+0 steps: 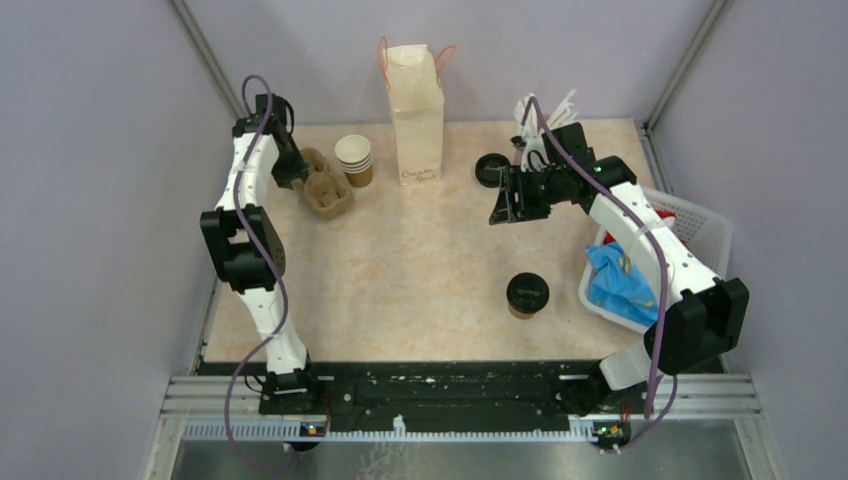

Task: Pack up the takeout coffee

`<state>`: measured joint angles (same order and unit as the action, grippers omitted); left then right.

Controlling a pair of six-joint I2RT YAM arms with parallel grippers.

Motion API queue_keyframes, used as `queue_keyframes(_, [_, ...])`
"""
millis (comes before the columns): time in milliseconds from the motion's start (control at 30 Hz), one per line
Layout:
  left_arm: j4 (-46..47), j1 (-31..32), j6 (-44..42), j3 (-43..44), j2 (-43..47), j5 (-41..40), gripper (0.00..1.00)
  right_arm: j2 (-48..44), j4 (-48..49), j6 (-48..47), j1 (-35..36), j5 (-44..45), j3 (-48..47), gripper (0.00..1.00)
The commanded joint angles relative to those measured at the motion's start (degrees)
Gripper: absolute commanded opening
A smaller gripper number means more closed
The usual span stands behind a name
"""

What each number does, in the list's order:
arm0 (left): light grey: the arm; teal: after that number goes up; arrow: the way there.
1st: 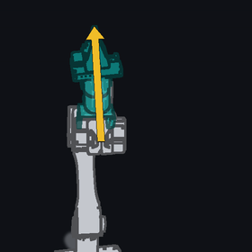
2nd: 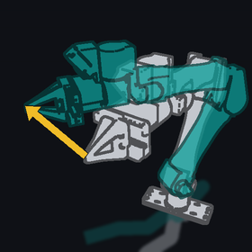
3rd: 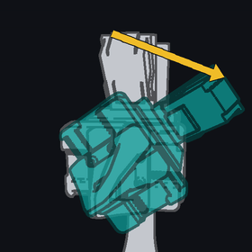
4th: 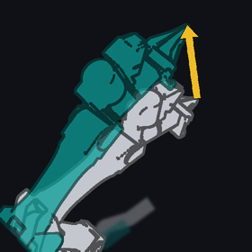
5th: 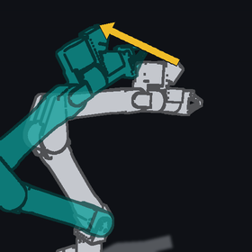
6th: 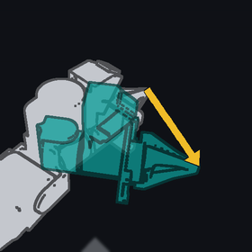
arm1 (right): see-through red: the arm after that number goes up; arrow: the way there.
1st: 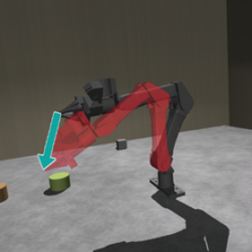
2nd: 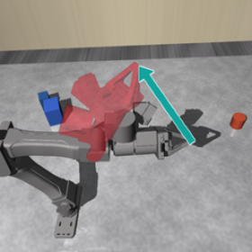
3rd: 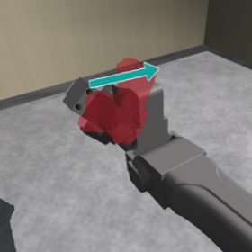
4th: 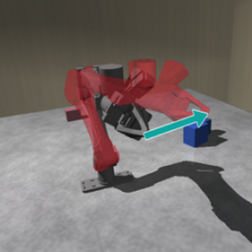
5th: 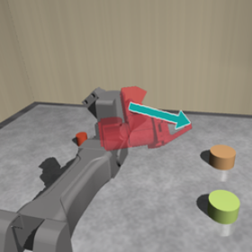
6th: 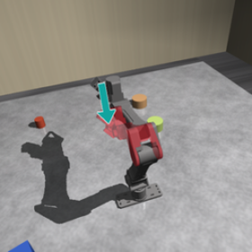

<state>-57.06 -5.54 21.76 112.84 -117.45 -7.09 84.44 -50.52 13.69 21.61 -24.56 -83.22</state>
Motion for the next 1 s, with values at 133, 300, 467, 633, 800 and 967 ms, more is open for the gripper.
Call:
queue_keyframes(133, [-1.8,0.9,-0.9,3.8,-5.0,0.0,0.44,-0.7,1.4,-0.1,-0.2,-0.6,-0.2,0.5])
queue_keyframes(300, [0.0,0.9,-2.9,4.7,-6.4,-1.8,0.32,-0.6,1.5,-0.2,-0.3,-0.8,0.0,0.5])
queue_keyframes(467, [-1.2,0.9,-3.1,6.6,-8.2,-1.6,0.24,-0.6,1.4,-0.2,-0.3,-0.8,-0.1,0.5])
queue_keyframes(633, [-1.3,0.9,-3.3,6.2,-8.5,-1.9,0.21,-0.5,1.4,-0.3,-0.3,-0.7,-0.2,0.5])
queue_keyframes(800, [-1.4,0.9,-3.3,6.1,-8.9,-1.7,0.23,-0.3,1.4,-0.2,-0.2,-0.8,-0.3,0.5])
queue_keyframes(967, [-1.4,0.9,-3.0,5.7,-9.2,-1.3,0.23,-0.2,1.4,-0.3,-0.3,-0.8,-0.4,0.5])
